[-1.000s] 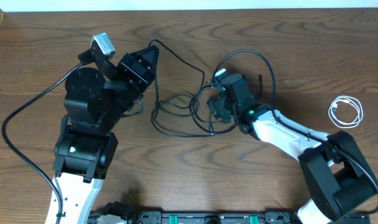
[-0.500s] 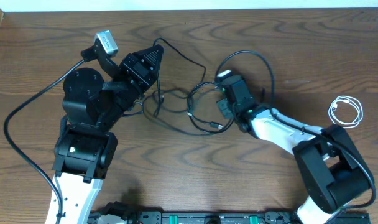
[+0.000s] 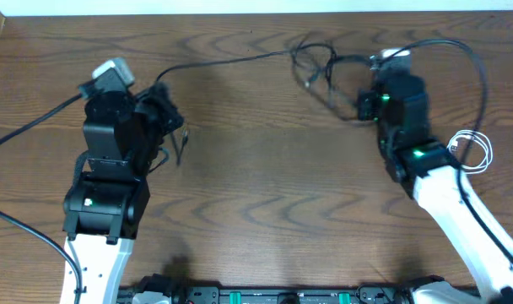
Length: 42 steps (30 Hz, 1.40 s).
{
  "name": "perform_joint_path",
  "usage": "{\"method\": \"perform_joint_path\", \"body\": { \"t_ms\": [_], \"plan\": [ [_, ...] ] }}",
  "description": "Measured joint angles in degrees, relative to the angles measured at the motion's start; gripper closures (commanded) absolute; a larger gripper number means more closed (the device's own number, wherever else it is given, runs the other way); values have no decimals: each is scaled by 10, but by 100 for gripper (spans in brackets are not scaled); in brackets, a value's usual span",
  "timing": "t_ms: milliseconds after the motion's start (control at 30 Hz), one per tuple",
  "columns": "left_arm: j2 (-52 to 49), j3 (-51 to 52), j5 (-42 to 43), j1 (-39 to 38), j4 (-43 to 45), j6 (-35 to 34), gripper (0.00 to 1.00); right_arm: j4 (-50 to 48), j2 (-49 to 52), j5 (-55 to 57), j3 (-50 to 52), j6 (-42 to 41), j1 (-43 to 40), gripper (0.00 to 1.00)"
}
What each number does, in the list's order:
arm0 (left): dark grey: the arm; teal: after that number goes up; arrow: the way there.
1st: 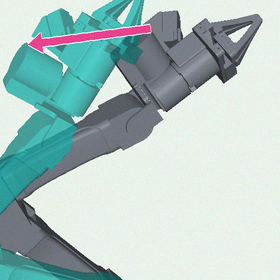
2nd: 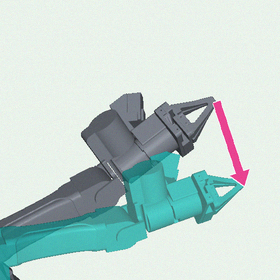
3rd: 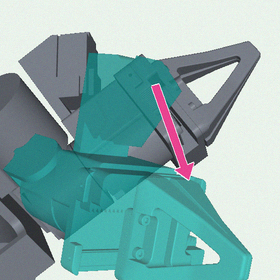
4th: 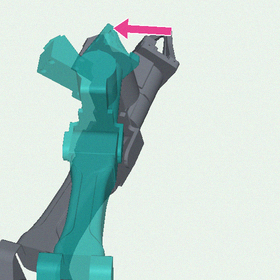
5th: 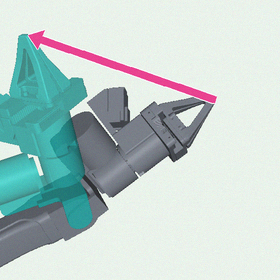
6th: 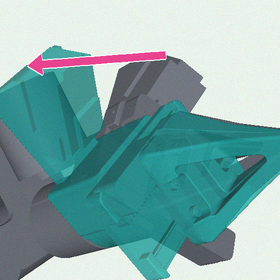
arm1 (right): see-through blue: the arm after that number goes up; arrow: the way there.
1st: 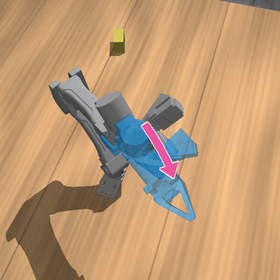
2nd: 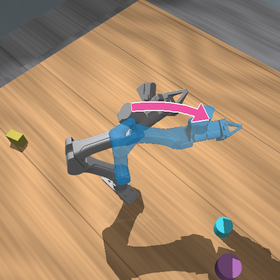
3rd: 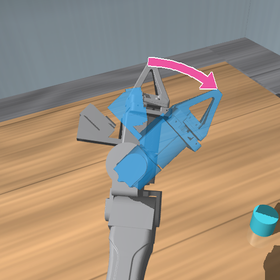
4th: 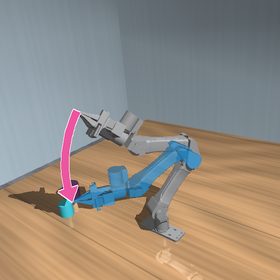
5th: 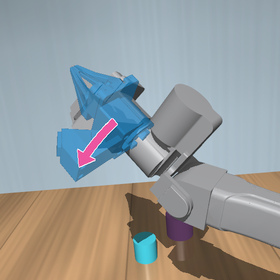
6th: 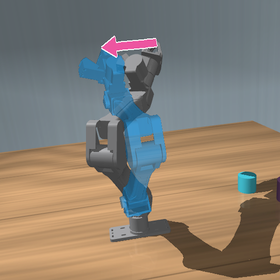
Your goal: Untangle cables
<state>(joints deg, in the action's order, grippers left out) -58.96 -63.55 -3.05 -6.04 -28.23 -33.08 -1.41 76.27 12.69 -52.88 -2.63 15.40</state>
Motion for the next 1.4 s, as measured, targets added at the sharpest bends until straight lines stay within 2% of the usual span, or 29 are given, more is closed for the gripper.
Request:
{"method": "perform_joint_path", "body": {
  "t_ms": [233, 333, 467, 600, 833, 933, 1067, 1233, 1267, 1333, 1400],
  "plan": [
    [-11, 0, -93, 22, -103, 2, 92, -27, -53, -44, 0, 44, -9, 99],
    [-24, -1, -164, 24, -161, -35, 92, -34, -64, -51, 0, 52, -9, 99],
    [-51, -1, -257, 26, -216, -116, 92, -39, -79, -52, 0, 92, -13, 99],
    [-79, -1, -300, 38, -226, -168, 92, -40, -98, 2, 0, 131, -19, 99],
    [-122, -1, -315, 81, -227, -198, 92, -18, -127, 86, 0, 149, -45, 99],
    [-130, -1, -276, 94, -225, -201, 92, 20, -128, 99, 0, 136, -48, 99],
    [-131, -1, -188, 98, -216, -202, 92, 106, -128, 94, 1, 72, -48, 99],
    [-131, -1, -49, 98, -148, -147, 92, 221, -128, -20, 2, -17, -50, 99],
    [-131, -1, -16, 98, -127, -134, 92, 238, -127, -50, 2, -28, -50, 97],
    [-131, -1, 56, 98, -68, -112, 92, 274, -124, -107, 1, -48, -50, 85],
    [-131, -2, 123, 98, -12, -99, 92, 310, -118, -147, 2, -59, -50, 83]
  ]
}}
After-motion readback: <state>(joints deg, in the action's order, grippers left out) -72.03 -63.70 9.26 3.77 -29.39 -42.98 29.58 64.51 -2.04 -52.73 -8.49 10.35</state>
